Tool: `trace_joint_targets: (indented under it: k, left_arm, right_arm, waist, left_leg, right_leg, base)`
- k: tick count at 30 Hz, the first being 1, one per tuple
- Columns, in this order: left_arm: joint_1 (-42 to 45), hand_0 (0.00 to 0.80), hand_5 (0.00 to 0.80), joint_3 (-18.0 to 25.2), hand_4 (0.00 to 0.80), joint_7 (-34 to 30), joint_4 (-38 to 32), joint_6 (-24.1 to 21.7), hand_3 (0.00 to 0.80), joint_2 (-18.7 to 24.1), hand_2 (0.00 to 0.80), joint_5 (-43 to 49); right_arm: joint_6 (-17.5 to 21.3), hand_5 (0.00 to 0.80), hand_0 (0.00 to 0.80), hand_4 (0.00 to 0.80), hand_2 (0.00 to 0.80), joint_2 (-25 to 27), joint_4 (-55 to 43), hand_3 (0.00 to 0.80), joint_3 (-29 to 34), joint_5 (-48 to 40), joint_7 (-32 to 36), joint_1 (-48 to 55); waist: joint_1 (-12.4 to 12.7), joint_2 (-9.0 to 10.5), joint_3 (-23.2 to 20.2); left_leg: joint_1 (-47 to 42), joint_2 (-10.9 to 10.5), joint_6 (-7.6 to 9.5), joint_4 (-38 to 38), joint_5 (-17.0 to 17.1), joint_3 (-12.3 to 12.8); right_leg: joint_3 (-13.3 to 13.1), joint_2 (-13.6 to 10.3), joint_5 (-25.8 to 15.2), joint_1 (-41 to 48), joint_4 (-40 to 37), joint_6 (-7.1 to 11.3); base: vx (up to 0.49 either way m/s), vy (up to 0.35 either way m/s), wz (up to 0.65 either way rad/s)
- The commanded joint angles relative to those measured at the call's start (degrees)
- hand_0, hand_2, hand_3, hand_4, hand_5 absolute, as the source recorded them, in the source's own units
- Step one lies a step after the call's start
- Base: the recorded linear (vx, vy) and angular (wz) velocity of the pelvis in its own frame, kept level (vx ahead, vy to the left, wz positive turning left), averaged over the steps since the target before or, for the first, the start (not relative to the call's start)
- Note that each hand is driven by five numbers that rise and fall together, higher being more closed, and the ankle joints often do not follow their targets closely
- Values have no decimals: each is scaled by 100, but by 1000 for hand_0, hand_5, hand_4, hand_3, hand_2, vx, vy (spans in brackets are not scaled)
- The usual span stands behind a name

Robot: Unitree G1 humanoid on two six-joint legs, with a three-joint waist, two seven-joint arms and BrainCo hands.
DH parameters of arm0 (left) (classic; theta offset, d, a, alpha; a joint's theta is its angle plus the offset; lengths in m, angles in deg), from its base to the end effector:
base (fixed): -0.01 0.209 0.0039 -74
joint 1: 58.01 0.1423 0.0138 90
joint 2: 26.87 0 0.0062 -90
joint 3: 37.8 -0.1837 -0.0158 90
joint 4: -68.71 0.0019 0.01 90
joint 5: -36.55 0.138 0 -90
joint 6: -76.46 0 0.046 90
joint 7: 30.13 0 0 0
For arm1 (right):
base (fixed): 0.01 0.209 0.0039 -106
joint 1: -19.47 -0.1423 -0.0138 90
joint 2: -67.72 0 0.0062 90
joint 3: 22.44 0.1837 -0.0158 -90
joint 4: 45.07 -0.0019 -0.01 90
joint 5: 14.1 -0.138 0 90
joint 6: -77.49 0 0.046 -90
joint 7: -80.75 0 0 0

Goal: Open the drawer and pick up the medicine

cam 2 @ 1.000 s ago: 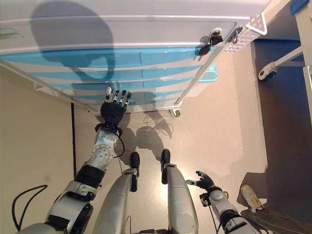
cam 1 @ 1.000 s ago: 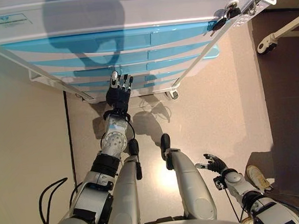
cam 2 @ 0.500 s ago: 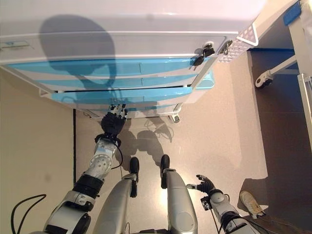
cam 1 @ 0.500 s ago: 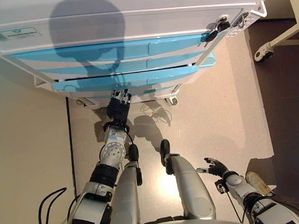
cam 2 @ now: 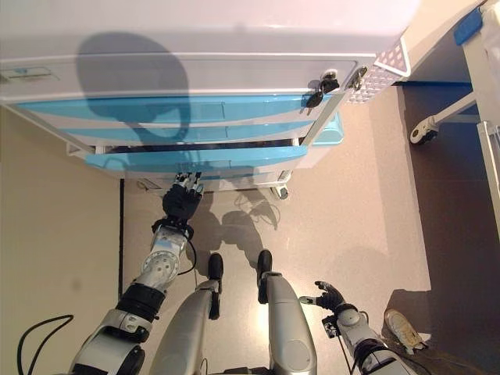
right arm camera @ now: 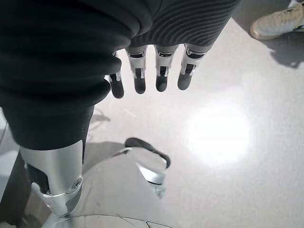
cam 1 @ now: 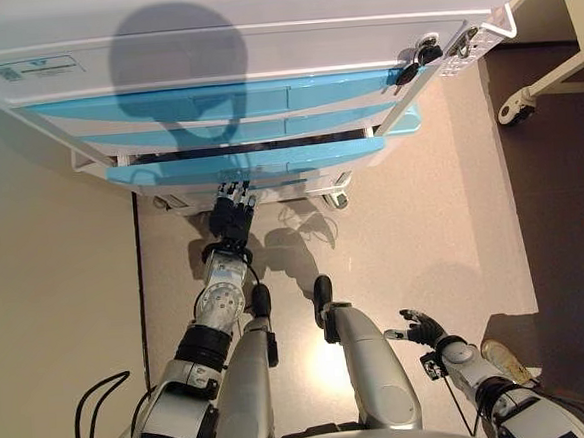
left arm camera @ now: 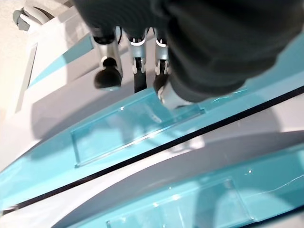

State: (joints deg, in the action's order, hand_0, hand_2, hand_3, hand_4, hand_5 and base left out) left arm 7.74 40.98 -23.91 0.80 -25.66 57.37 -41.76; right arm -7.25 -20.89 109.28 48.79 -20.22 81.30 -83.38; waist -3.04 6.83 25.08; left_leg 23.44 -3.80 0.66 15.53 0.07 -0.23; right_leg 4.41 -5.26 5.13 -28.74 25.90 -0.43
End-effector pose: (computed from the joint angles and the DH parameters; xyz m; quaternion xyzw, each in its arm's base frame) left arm 0.2801 0.1418 0.0703 -0.5279 0.0031 0.0097 0.8492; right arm 0.1693 -0.2183 -0.0798 -0.1834 0.4057 0.0481 0.8941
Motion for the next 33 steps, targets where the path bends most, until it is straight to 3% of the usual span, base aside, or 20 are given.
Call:
trace_joint_targets:
  k: [1,8,17,24,26,33]
  left_arm:
    - [-441,800,800,327,800,-794,-1632,-490,800,109,800,403]
    - [210,800,800,463,800,-872,-1806,-419,800,22,800,406]
    - [1479,800,800,750,800,-1056,-2034,-161,800,-142,800,279]
    - [2157,800,800,793,800,-1201,-2538,68,800,107,800,303]
    - [2536,800,800,733,800,-1330,-2980,199,800,294,800,344]
    - [3158,800,800,679,800,-1406,-3252,372,800,539,800,295]
  right_arm:
    - [-61,0,0,0,0,94,118,0,-217,168,-46,529]
    - [-92,0,0,0,0,108,131,0,-71,272,-102,535]
    - [-117,0,0,0,0,161,219,0,260,418,-185,642]
    - [-161,0,0,0,0,229,305,0,377,561,-227,637]
    - [-176,0,0,0,0,281,373,0,460,604,-265,659]
    - [-204,0,0,0,0,322,436,0,467,716,-308,609]
  waist:
    - [282,-28,-496]
    - [445,-109,-402]
    - [721,-374,-352]
    - [918,-567,-392]
    - [1056,-697,-427]
    - [1213,-846,-472]
  left_leg:
    - [336,-215,115,200,-105,-167]
    - [250,-293,97,435,-173,-336]
    - [42,-480,58,765,-280,-748]
    - [-119,-600,68,783,-282,-1027]
    - [-202,-693,75,753,-266,-1197]
    - [-222,-746,118,757,-260,-1274]
  right_leg:
    - [11,-139,-658,14,-422,359]
    - [150,-244,-439,208,-64,311]
    - [538,-426,-87,631,334,212]
    - [806,-560,76,852,473,206]
    - [988,-669,183,981,563,194]
    - [1091,-726,214,999,615,213]
  base:
    - [-1,-7,4]
    - [0,-27,17]
    - [3,-28,27]
    - [2,-7,31]
    - [4,-2,32]
    - [-6,10,24]
